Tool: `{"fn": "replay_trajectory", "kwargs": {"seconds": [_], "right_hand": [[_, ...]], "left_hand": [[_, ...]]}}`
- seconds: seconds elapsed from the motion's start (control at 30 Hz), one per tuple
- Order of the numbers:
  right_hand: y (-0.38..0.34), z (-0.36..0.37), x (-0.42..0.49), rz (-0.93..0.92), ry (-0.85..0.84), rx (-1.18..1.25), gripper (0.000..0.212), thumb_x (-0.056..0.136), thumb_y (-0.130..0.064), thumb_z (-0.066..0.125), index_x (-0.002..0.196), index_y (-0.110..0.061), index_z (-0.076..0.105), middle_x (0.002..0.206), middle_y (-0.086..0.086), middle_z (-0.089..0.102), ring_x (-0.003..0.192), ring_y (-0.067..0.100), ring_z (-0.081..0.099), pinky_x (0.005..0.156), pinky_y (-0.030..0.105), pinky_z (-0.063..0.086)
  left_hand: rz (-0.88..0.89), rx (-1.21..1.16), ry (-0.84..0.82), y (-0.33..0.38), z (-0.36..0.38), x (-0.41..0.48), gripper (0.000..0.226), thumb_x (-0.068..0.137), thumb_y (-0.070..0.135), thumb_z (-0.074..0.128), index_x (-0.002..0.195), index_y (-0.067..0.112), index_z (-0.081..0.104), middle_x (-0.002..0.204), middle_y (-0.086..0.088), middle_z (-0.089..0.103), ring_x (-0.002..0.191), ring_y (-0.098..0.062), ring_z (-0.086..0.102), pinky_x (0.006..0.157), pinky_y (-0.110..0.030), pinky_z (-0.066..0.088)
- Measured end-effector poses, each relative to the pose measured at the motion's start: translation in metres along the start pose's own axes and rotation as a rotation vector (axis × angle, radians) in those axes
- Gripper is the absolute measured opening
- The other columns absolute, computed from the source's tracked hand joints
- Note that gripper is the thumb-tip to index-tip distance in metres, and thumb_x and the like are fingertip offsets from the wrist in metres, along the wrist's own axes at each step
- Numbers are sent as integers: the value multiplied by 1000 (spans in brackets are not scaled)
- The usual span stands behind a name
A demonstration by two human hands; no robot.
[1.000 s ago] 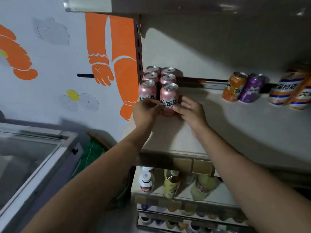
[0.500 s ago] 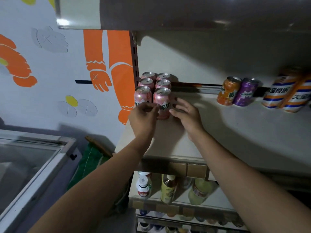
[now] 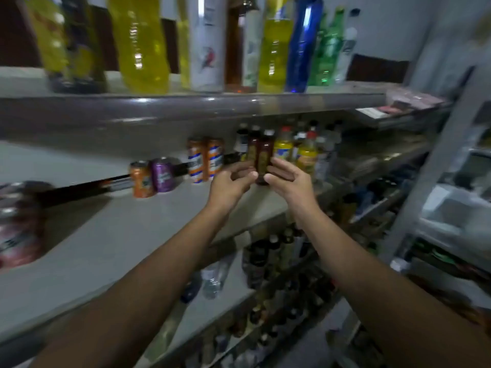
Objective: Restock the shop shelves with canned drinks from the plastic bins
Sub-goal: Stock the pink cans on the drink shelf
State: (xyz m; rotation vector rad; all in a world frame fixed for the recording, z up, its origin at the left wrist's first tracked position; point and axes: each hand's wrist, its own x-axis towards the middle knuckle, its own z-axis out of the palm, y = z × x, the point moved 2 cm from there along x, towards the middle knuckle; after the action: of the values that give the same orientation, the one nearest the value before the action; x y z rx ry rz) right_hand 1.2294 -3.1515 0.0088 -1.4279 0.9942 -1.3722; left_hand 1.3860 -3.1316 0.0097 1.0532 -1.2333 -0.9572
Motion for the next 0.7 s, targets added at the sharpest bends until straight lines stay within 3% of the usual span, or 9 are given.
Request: {"fn": "replay_trajectory", "kwargs": {"seconds": [0.13,0.2,0.3,0.4,0.5,0.57,0.7], "right_hand": [[-29,-134,-24,-59,226,-94,47,83,-2,78,127,-9,65,116,5,72,99,4,69,91,26,56],[-42,-188,-43,-71,323,-138,45,83,-7,79,126,-15,66,115,3,72,104,12,70,92,31,57],[-62,-253,-75,-99,426,-165,41,88,-5,75,126,-13,65,115,6,71,107,17,67,88,25,58],[-76,-306,-105,-87,508,-158,37,90,-2,71,125,-11,64,115,6,70,105,15,66,84,20,58],[-86,-353,-135,-95,604,-179,36,88,-3,73,122,-14,66,117,6,71,110,20,66,94,35,55],[-95,-379,-155,-124,650,-170,36,89,0,70,123,-10,65,119,10,69,112,24,66,94,36,55],[-109,-431,-191,-153,708,-124,33,89,7,66,120,-7,65,109,35,64,90,36,68,72,19,57]], "left_hand": [[101,1,-205,19,127,5,31,91,5,71,120,16,70,114,-10,73,108,-23,69,102,-45,54],[119,-22,-291,28,183,-1,33,91,3,69,124,10,67,116,-12,71,101,-19,71,98,-42,56],[148,-82,-416,41,258,-17,38,91,-4,66,129,0,61,114,-15,67,80,-3,69,82,-26,58],[138,-97,-550,47,318,-39,39,95,0,65,133,0,59,115,-14,69,87,-12,68,74,-21,58],[177,-64,-636,50,368,-57,36,95,9,68,131,9,64,117,-14,72,97,-24,68,78,-30,55],[197,-59,-688,54,398,-70,35,94,14,70,128,15,65,116,-10,73,101,-22,70,83,-33,56],[235,-48,-745,67,451,-100,39,92,10,71,130,5,64,119,-14,71,106,-25,70,83,-25,58]]}}
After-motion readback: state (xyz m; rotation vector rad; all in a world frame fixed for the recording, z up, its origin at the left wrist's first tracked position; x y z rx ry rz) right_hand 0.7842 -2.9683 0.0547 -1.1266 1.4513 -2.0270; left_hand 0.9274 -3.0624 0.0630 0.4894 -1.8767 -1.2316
